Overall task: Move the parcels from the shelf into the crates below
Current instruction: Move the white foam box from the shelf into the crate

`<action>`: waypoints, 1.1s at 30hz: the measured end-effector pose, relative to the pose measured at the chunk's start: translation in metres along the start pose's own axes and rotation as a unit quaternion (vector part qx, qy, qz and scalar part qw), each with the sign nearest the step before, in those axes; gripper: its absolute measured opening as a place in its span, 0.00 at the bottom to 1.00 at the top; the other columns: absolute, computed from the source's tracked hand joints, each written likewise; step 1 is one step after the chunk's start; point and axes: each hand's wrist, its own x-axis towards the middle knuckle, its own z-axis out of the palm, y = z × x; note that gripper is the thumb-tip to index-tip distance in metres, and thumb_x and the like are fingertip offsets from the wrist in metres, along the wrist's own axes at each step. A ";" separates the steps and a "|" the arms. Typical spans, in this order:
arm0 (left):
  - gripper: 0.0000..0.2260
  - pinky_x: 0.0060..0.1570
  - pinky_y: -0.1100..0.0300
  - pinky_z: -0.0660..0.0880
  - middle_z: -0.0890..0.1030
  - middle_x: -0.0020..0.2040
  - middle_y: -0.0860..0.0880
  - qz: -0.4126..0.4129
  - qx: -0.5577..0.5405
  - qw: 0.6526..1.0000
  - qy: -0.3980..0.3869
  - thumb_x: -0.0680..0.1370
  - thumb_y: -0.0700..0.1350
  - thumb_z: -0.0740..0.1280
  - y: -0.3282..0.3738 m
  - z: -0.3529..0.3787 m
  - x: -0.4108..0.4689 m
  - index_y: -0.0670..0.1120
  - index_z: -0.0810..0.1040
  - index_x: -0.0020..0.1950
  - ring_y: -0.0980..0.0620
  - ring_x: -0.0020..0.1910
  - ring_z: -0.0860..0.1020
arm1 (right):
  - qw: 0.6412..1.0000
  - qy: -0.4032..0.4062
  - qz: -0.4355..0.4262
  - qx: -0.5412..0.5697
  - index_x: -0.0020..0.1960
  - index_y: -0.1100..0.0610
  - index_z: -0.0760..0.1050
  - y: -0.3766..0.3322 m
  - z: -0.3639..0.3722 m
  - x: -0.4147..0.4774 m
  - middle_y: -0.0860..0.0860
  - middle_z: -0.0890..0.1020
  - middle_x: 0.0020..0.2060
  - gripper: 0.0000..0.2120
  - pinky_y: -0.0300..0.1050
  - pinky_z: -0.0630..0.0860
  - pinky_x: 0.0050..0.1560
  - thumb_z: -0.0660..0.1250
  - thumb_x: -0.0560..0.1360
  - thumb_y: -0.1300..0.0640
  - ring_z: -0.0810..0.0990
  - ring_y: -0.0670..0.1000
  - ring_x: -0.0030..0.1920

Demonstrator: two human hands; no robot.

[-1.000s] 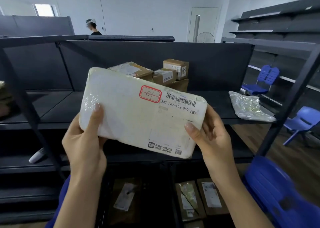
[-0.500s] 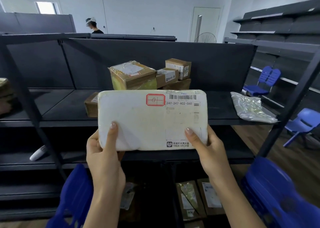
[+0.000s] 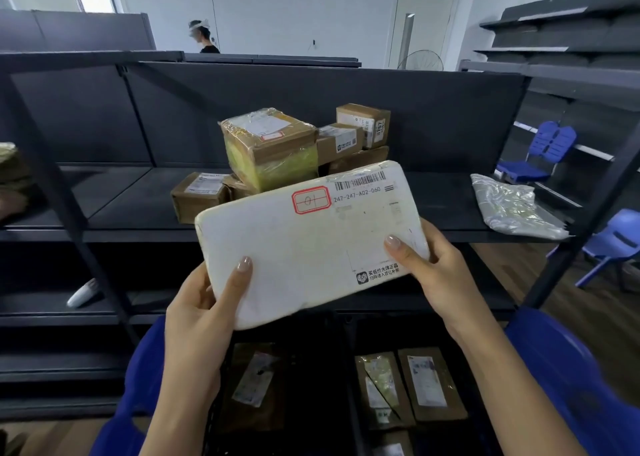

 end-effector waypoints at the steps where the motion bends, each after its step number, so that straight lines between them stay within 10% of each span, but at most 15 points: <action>1: 0.23 0.36 0.70 0.77 0.85 0.49 0.54 -0.006 -0.006 1.000 0.000 0.66 0.61 0.71 -0.003 0.000 -0.001 0.49 0.81 0.55 0.58 0.46 0.83 | 1.000 -0.005 0.001 -0.013 0.60 0.41 0.75 0.000 0.000 0.002 0.39 0.84 0.50 0.24 0.27 0.75 0.45 0.71 0.65 0.38 0.82 0.39 0.51; 23: 0.21 0.41 0.59 0.77 0.85 0.45 0.52 -0.061 0.023 0.997 0.041 0.66 0.61 0.70 -0.045 -0.005 0.018 0.48 0.83 0.49 0.56 0.42 0.83 | 0.999 -0.017 0.037 -0.030 0.65 0.45 0.73 0.048 0.021 0.019 0.38 0.84 0.50 0.31 0.33 0.79 0.44 0.69 0.64 0.38 0.82 0.40 0.50; 33: 0.17 0.49 0.46 0.78 0.84 0.47 0.45 -0.075 0.072 0.992 -0.075 0.67 0.61 0.71 -0.054 -0.057 0.087 0.49 0.82 0.45 0.43 0.48 0.81 | 0.991 0.093 0.095 -0.029 0.57 0.37 0.77 0.067 0.093 -0.009 0.37 0.84 0.48 0.14 0.29 0.77 0.40 0.67 0.72 0.41 0.83 0.38 0.48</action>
